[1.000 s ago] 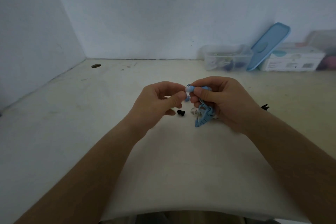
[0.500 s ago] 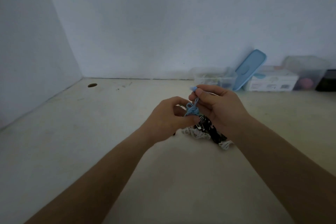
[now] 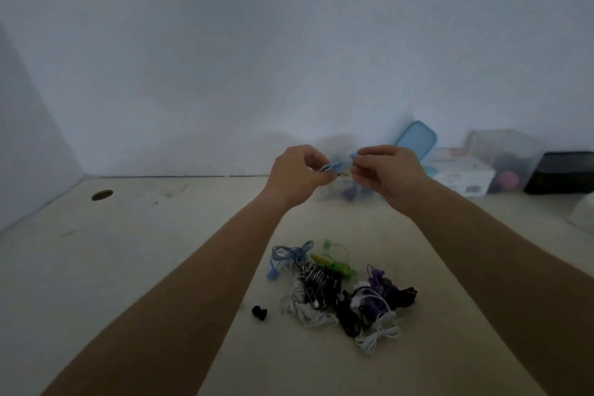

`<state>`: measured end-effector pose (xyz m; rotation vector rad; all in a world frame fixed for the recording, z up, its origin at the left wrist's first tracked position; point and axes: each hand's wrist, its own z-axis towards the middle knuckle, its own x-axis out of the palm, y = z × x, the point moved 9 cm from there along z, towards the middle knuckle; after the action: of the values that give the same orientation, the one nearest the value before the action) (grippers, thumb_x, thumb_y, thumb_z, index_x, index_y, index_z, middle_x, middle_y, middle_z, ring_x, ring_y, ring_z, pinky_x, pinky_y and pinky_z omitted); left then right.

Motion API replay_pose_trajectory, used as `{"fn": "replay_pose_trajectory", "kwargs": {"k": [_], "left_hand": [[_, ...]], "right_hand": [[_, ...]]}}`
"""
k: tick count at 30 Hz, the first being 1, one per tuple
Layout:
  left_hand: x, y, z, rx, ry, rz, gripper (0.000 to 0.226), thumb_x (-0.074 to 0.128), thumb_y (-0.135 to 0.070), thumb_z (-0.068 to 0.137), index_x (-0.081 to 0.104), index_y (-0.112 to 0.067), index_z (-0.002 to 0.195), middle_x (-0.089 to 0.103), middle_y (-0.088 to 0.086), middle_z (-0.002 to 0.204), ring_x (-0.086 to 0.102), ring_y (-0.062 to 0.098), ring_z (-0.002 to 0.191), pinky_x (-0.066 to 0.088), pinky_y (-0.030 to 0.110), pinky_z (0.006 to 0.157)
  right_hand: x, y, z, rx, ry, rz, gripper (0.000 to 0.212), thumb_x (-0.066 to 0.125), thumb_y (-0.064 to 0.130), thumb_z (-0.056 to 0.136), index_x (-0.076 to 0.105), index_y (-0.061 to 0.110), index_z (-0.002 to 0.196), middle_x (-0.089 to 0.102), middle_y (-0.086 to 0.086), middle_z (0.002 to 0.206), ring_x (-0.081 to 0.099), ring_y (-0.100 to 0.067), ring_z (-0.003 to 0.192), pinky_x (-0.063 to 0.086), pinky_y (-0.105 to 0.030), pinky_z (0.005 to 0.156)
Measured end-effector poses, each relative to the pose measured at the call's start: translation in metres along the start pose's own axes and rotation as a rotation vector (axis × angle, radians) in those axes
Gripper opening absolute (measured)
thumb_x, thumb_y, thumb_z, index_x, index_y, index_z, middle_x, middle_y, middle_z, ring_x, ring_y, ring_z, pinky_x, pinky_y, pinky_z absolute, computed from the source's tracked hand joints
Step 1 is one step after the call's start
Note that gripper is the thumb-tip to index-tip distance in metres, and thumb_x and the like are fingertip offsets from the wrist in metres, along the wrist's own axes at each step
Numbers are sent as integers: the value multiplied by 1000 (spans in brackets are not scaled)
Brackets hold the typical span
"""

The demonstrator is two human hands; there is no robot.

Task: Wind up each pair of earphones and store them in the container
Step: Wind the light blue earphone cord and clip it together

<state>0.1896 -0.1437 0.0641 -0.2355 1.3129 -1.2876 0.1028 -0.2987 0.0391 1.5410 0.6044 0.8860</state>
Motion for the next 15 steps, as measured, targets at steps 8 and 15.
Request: {"fn": "replay_pose_trajectory", "kwargs": {"k": [8,15], "left_hand": [[42,27,78,-28,100,211,37,86,-18,75,67,-18,107,61,-1,106,58,13,90,42,17,71],[35,27,71,12,52,227,33,71,-19,87,66,-21,120,64,-1,120,61,14,102,44,22,88]], "right_hand": [[-7,20,85,-217,-78,-911,6,69,19,86,74,21,88,74,-3,91,70,-23,86,60,-42,82],[7,22,77,-332,-52,-1145,29,48,14,87,70,33,89,71,2,109,65,-21,98,56,-42,90]]}}
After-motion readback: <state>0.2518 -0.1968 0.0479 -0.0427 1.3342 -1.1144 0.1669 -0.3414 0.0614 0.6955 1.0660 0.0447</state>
